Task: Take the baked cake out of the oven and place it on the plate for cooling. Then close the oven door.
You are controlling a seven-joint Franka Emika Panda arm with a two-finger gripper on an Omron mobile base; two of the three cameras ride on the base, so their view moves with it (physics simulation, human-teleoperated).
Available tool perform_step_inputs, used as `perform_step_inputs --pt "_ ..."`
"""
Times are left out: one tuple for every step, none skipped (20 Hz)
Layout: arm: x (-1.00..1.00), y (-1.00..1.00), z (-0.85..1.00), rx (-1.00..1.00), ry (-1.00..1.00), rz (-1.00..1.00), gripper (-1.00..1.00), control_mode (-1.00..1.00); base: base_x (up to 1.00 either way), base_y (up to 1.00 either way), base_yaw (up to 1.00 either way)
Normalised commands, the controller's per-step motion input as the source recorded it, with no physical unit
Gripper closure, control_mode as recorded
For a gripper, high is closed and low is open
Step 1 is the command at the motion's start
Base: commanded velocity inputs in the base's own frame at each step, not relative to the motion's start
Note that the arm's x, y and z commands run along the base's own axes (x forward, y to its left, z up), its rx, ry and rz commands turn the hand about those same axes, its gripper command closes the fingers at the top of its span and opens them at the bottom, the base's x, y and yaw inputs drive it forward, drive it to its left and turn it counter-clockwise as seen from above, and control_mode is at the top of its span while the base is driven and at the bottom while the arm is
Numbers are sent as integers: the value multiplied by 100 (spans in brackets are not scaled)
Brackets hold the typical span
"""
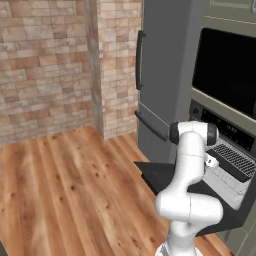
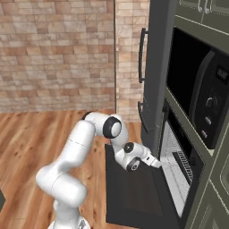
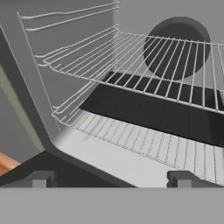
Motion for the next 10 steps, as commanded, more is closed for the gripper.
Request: perform_step_inputs --pt "-4 100 32 -8 7 1 -100 -100 0 0 0" --pt "-1 100 29 -7 2 1 -100 -100 0 0 0" --pt "0 100 24 -6 0 1 -100 -100 0 0 0" --pt "0 100 33 -3 0 2 -100 -100 0 0 0" --pt "0 96 41 0 0 2 -100 -100 0 0 0" --pt "0 93 39 0 0 2 -100 -100 0 0 0" --pt "0 97 36 -1 0 1 -100 -100 0 0 0" --pt "0 100 28 -4 0 1 -100 -100 0 0 0" --pt "0 100 24 -6 0 1 -100 -100 0 0 0" --pt "-1 100 13 -9 1 1 -100 -100 0 0 0"
